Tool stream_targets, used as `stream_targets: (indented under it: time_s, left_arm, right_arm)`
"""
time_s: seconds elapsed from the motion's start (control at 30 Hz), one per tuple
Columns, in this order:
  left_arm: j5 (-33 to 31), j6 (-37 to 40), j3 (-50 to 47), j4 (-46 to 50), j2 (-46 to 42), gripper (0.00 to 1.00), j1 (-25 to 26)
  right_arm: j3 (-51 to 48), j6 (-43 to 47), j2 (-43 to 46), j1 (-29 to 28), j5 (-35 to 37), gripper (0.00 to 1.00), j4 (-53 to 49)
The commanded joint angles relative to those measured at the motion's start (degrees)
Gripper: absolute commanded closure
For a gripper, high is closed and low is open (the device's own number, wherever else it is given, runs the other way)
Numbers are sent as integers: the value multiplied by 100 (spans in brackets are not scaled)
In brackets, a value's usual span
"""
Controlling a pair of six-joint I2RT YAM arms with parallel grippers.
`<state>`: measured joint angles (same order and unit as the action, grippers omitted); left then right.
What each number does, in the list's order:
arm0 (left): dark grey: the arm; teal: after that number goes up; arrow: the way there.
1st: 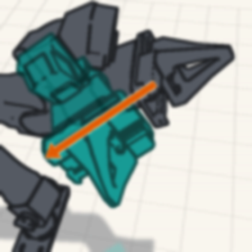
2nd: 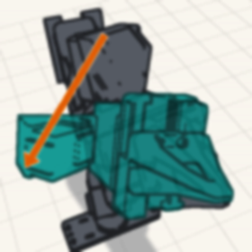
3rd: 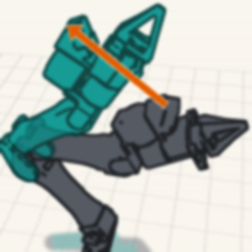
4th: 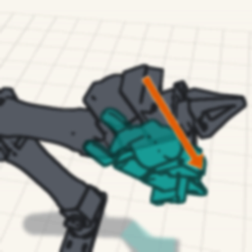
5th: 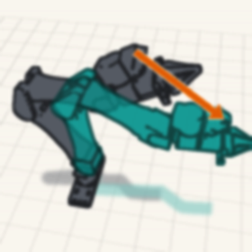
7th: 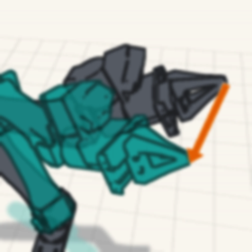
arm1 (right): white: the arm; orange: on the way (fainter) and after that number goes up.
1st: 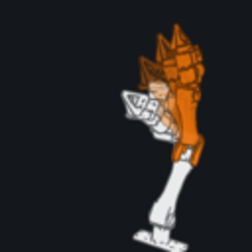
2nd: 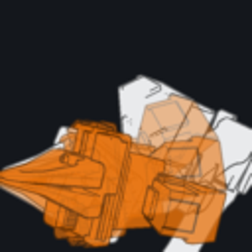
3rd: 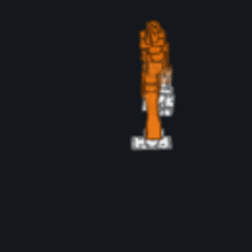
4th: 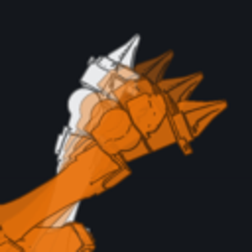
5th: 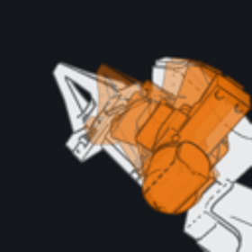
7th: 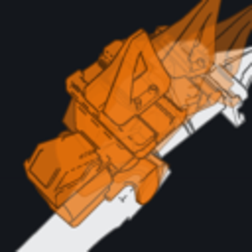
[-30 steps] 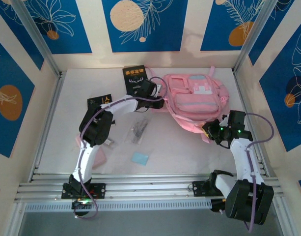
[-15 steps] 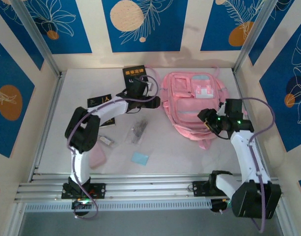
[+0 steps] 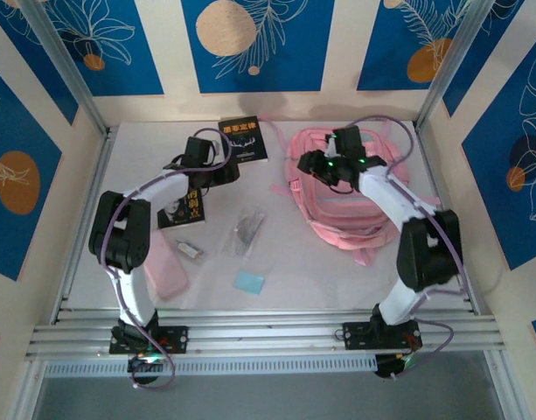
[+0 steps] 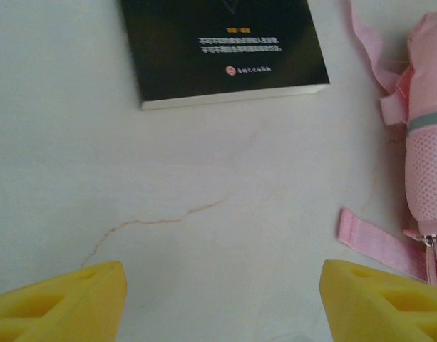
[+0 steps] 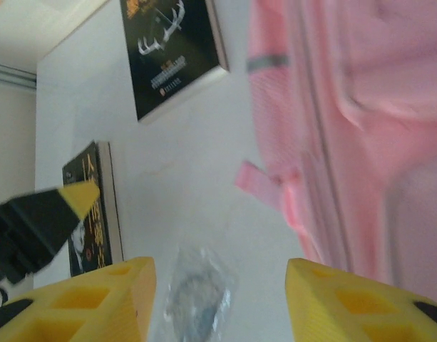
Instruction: Pack books, pencil case, and school supplies into a backpack
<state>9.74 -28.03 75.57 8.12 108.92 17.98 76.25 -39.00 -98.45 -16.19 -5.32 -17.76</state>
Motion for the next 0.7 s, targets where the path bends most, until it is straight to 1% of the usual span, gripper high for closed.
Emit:
stream_targets:
  time_s: [0.0, 0.13, 0.23, 0.33, 0.5, 0.67]
  left_arm:
    - [272, -123, 3, -164, 32, 28, -64]
    - [453, -183, 67, -151, 111, 28, -101]
    - [545, -193, 46, -121, 111, 28, -104]
    - [633, -250, -101, -193, 37, 28, -110]
    - [751, -421, -481, -420, -171, 28, -106]
    - [784, -483, -726, -479, -325, 28, -105]
  right_arm:
    - [726, 99, -883, -227, 114, 50, 506]
    - [2020, 152, -2232, -398, 61, 56, 304]
    - [2755, 118, -2996, -447, 101, 57, 229]
    - [3399, 95, -3582, -456, 110, 57, 142]
    - [4513, 103, -4461, -559, 250, 59, -417]
    - [5607, 112, -5249, -726, 636, 60, -1181]
